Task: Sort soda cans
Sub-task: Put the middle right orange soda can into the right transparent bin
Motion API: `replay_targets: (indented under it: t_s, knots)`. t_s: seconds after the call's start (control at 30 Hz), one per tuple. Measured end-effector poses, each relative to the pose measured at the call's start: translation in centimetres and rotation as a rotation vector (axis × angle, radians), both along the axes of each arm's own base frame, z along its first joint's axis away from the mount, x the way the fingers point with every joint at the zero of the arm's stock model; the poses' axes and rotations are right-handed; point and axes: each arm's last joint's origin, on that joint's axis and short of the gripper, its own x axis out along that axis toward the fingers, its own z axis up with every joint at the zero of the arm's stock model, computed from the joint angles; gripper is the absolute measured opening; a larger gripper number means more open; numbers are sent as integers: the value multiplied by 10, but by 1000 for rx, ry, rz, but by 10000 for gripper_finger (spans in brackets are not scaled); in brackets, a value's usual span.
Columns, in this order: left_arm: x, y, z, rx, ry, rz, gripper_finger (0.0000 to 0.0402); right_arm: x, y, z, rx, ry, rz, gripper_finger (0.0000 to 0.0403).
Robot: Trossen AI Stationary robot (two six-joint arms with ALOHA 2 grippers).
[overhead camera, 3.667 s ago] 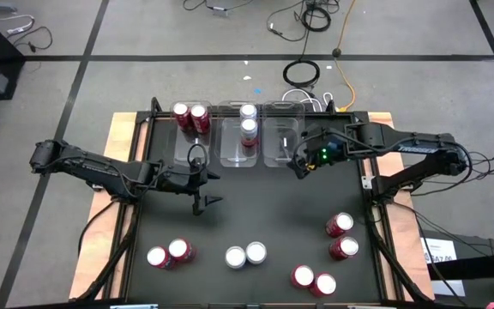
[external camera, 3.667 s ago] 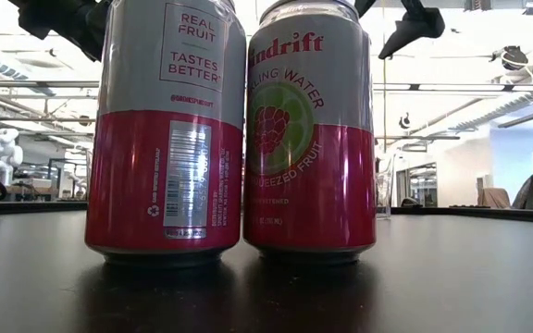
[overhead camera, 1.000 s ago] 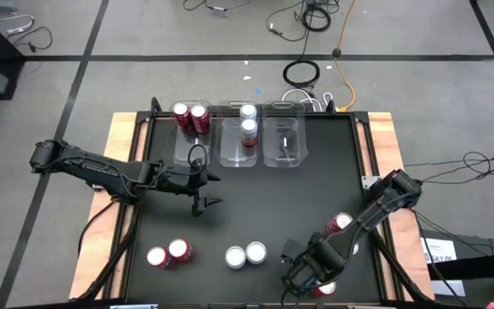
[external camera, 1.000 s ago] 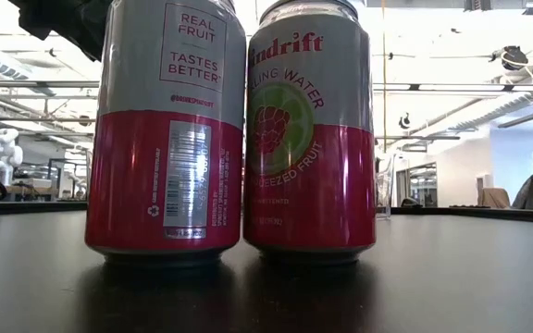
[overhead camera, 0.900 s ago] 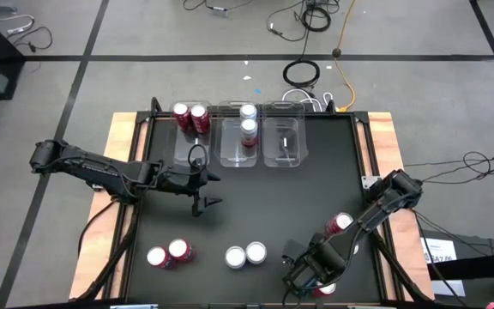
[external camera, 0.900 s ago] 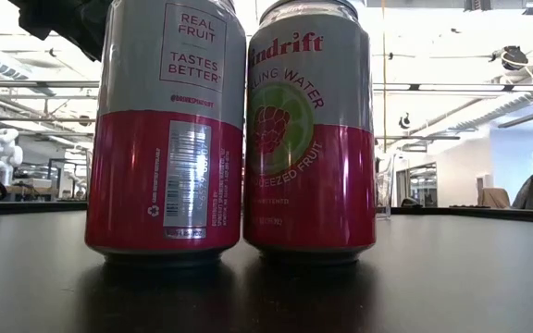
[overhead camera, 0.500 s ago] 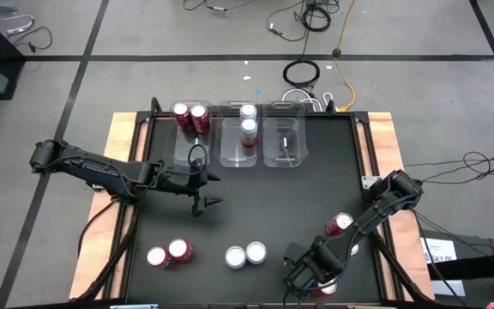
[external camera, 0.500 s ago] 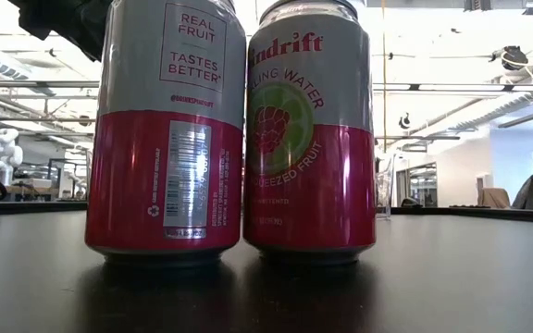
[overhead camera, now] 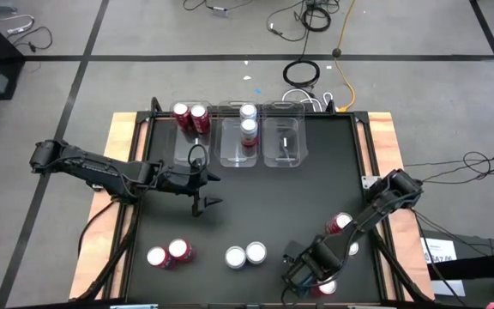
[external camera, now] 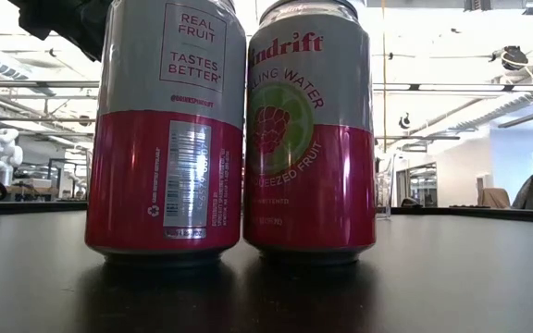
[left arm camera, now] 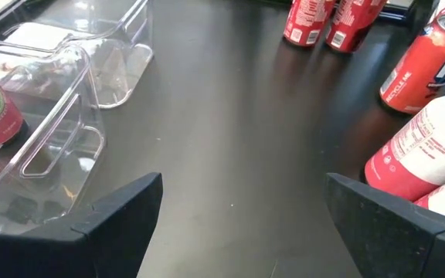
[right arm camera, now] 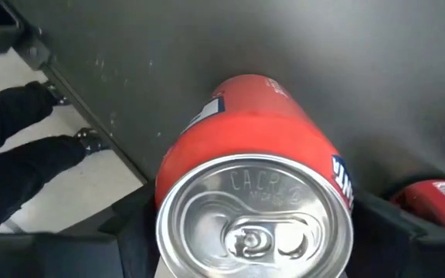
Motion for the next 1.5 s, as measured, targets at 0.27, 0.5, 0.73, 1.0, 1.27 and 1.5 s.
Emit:
replay_targets:
  t_s: [0.27,0.5,0.73,1.0,1.27,1.5]
  knots:
    - [0,0,0,0,0,0,367,8,-26,18,-28,-53,-143,295]
    - [0,0,0,1,0,0,367,5,-71,65,-103,-249,-338,294]
    - [0,0,0,1,0,0,367,-8,-146,110,-199,-372,-476,294]
    - [0,0,0,1,0,0,367,-19,-245,145,-321,-452,-486,293]
    - [0,0,0,1,0,0,367,-21,-346,170,-381,-437,-504,293]
    - [0,0,0,1,0,0,367,-6,-420,134,-355,-212,-474,293]
